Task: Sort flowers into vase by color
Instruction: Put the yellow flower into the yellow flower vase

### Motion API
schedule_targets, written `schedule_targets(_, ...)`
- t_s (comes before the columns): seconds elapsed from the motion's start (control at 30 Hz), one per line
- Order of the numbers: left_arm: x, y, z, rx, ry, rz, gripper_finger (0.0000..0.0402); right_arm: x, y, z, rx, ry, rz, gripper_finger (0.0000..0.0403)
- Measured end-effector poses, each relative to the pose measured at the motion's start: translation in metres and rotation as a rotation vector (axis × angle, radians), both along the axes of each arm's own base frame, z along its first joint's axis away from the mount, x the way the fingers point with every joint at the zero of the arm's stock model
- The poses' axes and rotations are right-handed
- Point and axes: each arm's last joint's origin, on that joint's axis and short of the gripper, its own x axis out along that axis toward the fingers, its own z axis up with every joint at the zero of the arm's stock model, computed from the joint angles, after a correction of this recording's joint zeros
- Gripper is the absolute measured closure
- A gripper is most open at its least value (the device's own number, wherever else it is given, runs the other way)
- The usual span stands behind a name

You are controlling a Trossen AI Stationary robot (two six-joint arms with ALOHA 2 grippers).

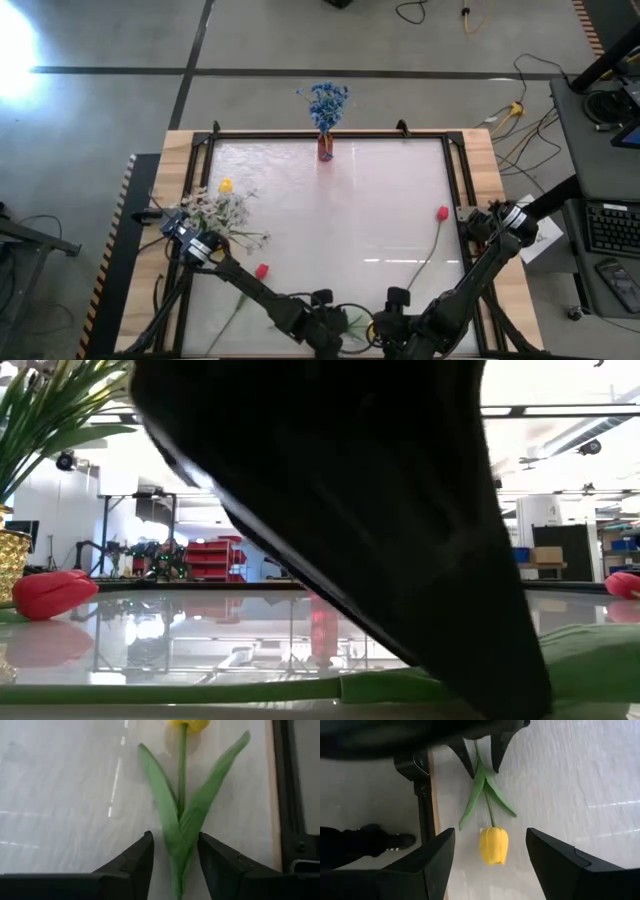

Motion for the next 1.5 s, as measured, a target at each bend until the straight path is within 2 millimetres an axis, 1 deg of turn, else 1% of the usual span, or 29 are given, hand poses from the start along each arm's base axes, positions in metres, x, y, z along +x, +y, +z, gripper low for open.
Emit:
schedule_targets(0.17, 0.006, 0.005, -0.001, -0.056, 0.037, -0.060, 0.0318, 0.001, 0.001, 0.001, 0.011, -0.009, 0.000, 0.0165)
schedule_targets(0.3, 0.008, 0.010, -0.001, -0.062, 0.045, -0.054, 0.0382, 0.001, 0.001, 0.001, 0.012, -0.010, 0.000, 0.0165)
schedule_targets(0.33, 0.009, 0.011, -0.001, -0.066, 0.048, -0.049, 0.0391, 0.001, 0.001, 0.001, 0.011, -0.009, 0.000, 0.0165)
schedule_targets(0.43, 0.009, 0.012, 0.000, -0.060, 0.049, -0.042, 0.0394, -0.001, -0.001, 0.004, 0.009, -0.007, 0.000, 0.0165)
schedule_targets(0.5, 0.007, 0.013, 0.004, -0.028, 0.045, -0.029, 0.0399, -0.004, -0.005, 0.013, 0.022, -0.015, -0.006, 0.0165)
schedule_targets(0.57, 0.000, 0.013, 0.014, 0.024, 0.049, -0.027, 0.0400, -0.010, -0.012, 0.026, 0.029, -0.028, -0.024, 0.0166)
schedule_targets(0.6, -0.003, 0.012, 0.022, 0.044, 0.031, -0.030, 0.0401, -0.013, -0.016, 0.034, 0.039, -0.044, -0.036, 0.0167)
schedule_targets(0.67, -0.009, 0.010, 0.043, 0.079, -0.024, -0.024, 0.0401, -0.020, -0.024, 0.050, 0.039, -0.082, -0.057, 0.0170)
schedule_targets(0.77, -0.022, 0.009, 0.081, 0.132, -0.117, -0.022, 0.0401, -0.031, -0.038, 0.077, 0.033, -0.184, -0.094, 0.0176)
schedule_targets(0.83, -0.035, 0.009, 0.105, 0.188, -0.175, -0.035, 0.0401, -0.039, -0.048, 0.095, 0.024, -0.265, -0.113, 0.0179)
schedule_targets(0.93, -0.057, 0.016, 0.141, 0.241, -0.253, -0.056, 0.0401, -0.049, -0.061, 0.116, -0.001, -0.368, -0.137, 0.0183)
schedule_targets(1.0, -0.077, 0.025, 0.166, 0.257, -0.303, -0.064, 0.0401, -0.055, -0.069, 0.127, -0.010, -0.422, -0.153, 0.0183)
schedule_targets(1.1, -0.111, 0.041, 0.193, 0.246, -0.372, -0.090, 0.0401, -0.061, -0.079, 0.140, -0.021, -0.471, -0.158, 0.0184)
schedule_targets(1.2, -0.147, 0.062, 0.209, 0.198, -0.443, -0.109, 0.0402, -0.065, -0.084, 0.145, -0.043, -0.499, -0.160, 0.0184)
schedule_targets(1.3, -0.181, 0.086, 0.217, 0.145, -0.534, -0.118, 0.0402, -0.066, -0.086, 0.148, -0.066, -0.512, -0.153, 0.0184)
schedule_targets(1.4, -0.211, 0.110, 0.218, 0.124, -0.616, -0.141, 0.0402, -0.066, -0.086, 0.148, -0.068, -0.513, -0.153, 0.0184)
schedule_targets(1.5, -0.237, 0.135, 0.213, 0.118, -0.673, -0.153, 0.0402, -0.065, -0.088, 0.148, -0.077, -0.516, -0.161, 0.0184)
